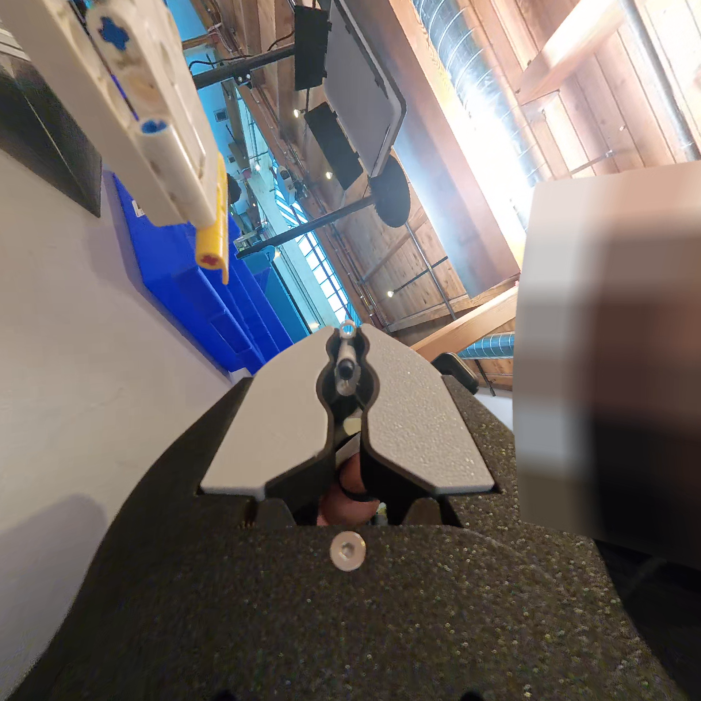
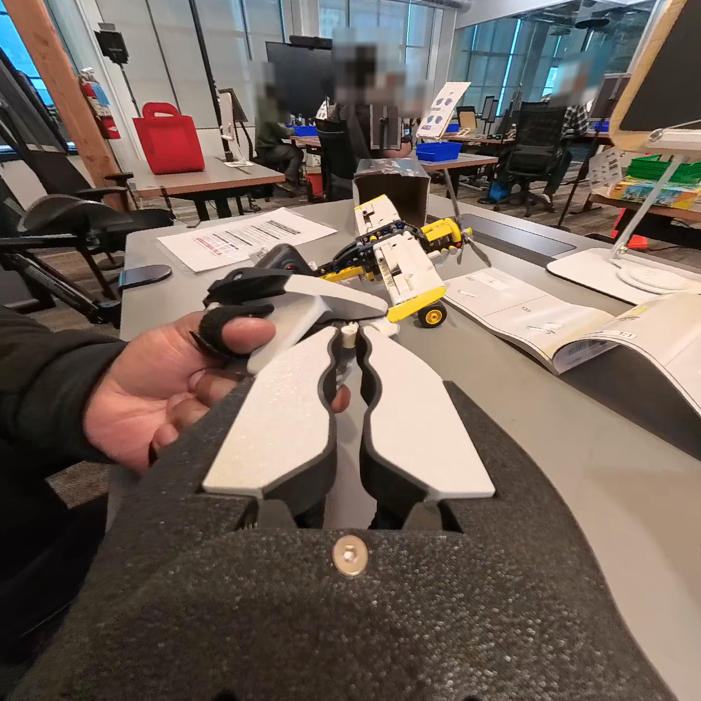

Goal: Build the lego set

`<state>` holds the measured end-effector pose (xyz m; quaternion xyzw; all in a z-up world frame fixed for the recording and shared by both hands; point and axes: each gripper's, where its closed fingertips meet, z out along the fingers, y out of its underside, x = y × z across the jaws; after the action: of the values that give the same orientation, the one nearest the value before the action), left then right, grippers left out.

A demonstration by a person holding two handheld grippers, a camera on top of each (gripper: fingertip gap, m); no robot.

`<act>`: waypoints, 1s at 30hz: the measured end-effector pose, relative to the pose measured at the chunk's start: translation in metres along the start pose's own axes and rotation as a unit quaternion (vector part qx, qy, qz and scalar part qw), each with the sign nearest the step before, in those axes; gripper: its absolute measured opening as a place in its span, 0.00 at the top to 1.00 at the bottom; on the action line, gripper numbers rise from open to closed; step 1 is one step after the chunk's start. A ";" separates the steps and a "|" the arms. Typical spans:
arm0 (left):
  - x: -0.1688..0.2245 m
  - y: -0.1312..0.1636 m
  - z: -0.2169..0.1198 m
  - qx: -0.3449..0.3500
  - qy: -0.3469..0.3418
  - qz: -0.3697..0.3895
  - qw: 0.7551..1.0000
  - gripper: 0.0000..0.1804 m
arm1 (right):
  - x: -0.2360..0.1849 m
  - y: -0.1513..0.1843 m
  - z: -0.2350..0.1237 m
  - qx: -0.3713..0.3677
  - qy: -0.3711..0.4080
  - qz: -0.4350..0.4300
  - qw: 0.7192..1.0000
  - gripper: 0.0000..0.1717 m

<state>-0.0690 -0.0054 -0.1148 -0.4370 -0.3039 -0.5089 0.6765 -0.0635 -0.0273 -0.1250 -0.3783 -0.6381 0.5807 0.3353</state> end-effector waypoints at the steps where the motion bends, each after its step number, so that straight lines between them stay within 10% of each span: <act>1: 0.000 0.000 0.000 -0.002 -0.001 -0.001 1.000 0.96 | 0.000 0.000 0.000 -0.001 0.003 -0.004 1.000 0.96; 30: -0.010 0.001 -0.006 0.005 -0.010 -0.086 0.996 0.96 | -0.003 0.014 0.003 -0.038 0.032 -0.047 0.998 0.96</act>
<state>-0.0717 -0.0063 -0.1265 -0.4110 -0.3499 -0.5593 0.6291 -0.0637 -0.0305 -0.1394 -0.3785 -0.6661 0.5269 0.3680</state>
